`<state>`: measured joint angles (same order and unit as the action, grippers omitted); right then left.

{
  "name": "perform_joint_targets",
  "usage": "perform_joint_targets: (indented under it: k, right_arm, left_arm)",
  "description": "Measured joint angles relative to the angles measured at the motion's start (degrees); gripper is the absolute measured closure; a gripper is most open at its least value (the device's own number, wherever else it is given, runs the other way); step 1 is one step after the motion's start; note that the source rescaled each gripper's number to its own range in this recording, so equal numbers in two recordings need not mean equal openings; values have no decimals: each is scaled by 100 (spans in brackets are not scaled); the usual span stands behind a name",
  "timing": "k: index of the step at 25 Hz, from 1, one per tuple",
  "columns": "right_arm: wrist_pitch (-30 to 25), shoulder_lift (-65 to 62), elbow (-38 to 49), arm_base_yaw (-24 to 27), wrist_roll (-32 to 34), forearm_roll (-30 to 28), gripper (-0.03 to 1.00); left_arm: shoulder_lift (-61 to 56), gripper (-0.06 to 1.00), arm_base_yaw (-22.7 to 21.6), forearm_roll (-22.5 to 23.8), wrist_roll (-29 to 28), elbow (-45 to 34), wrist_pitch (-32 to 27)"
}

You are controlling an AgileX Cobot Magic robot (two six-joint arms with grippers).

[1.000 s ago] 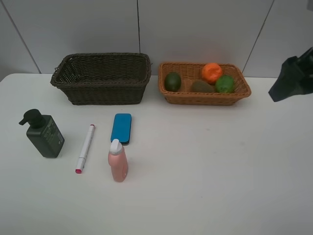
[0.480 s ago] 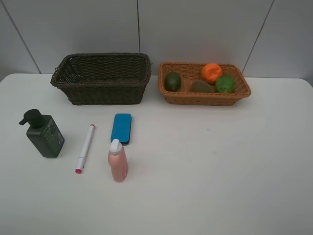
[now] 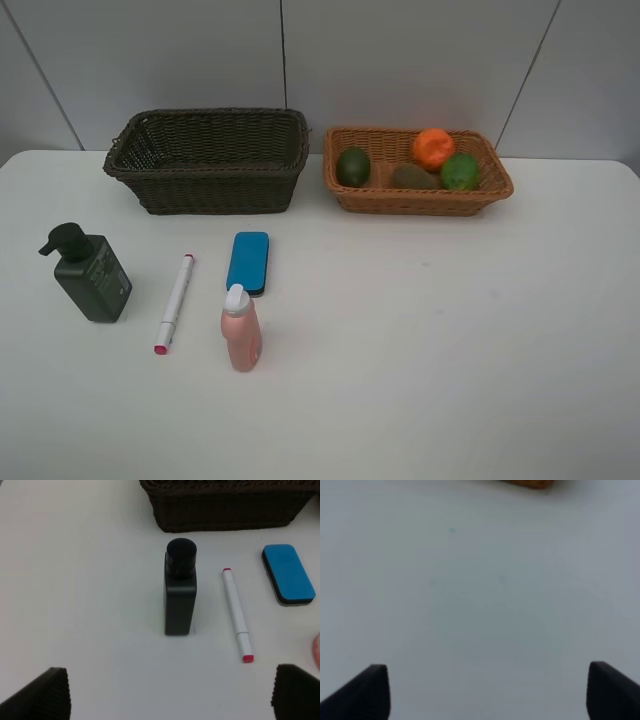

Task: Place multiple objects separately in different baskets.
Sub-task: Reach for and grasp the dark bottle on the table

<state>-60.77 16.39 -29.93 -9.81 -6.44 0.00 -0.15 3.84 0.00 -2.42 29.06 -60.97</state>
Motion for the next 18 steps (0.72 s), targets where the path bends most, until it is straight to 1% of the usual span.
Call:
perform_joint_targets:
  k: [10,15,18]
  right_arm:
    - [0,-1006,17,1157,0,0,-3]
    - [0,-1375,17,1422,0,0,-3]
    - [0,-1602,20,1476,0,0,-3]
  left_arm:
    - [0,-6,0,0,0,0,0]
    - [0,-6,0,0,0,0,0]
    - [0,-6,0,0,0,0,0]
